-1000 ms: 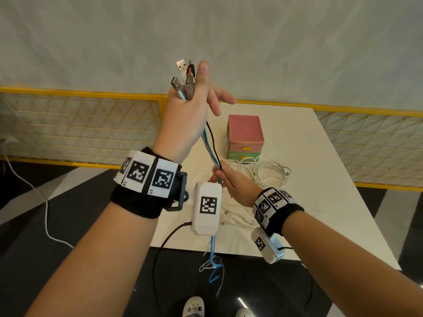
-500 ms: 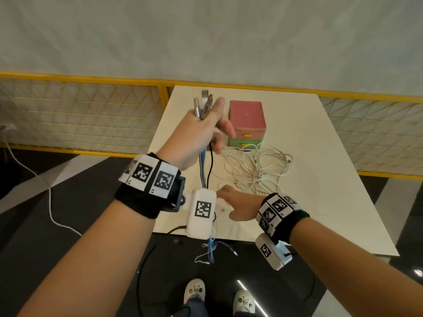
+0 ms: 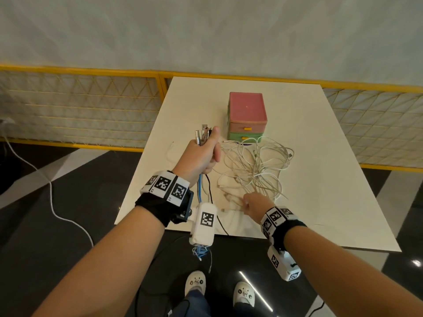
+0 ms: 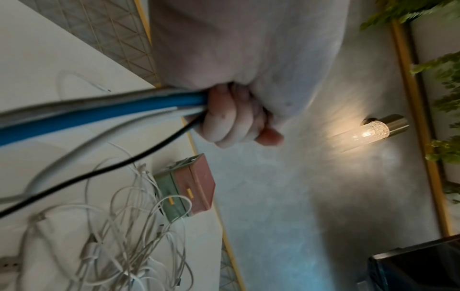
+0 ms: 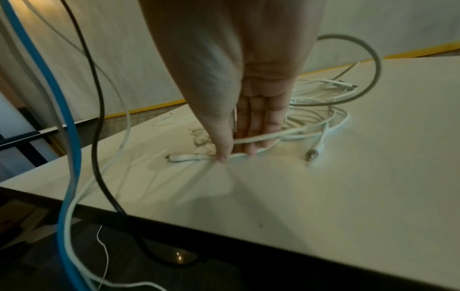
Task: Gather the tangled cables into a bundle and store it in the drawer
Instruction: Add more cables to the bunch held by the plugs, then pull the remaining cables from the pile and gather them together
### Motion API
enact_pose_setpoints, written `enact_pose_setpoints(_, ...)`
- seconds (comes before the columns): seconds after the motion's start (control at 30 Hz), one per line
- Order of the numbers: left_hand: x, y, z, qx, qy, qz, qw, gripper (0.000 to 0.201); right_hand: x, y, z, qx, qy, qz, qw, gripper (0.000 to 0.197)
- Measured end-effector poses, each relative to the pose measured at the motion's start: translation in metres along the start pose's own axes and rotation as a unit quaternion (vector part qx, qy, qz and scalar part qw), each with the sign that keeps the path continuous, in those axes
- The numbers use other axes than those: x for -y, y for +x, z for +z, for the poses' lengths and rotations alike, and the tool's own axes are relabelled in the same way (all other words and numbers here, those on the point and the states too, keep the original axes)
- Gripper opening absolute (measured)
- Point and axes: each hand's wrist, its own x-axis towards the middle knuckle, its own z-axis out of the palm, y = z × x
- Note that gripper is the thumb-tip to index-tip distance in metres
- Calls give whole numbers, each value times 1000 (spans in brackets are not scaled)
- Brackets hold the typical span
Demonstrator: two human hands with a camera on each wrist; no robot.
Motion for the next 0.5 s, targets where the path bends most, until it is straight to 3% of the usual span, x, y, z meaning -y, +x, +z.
enact_pose_setpoints(0.1,9,12,-1,-53,-21,-8,998,68,0,-3,0,-9,37,-3,999,21)
enact_pose_setpoints(0.17,16,18,-2,-67,-19,-9,998,67,0,-6,-3,-52,123,-3,991,17)
enact_pose_setpoints(0.27,29,20,-3,-57,-37,-16,998,57,-1,-17,-16,-144,320,1,936,4)
enact_pose_setpoints(0.33,36,20,-1,-54,-31,-27,998,49,0,-25,-32,-183,423,-17,887,12)
enact_pose_setpoints(0.43,39,21,12,-27,-20,-50,998,41,4,-36,-56,-208,504,-46,837,16)
enact_pose_setpoints(0.5,34,20,24,25,-12,-53,998,37,8,-38,-67,-215,518,-71,825,17)
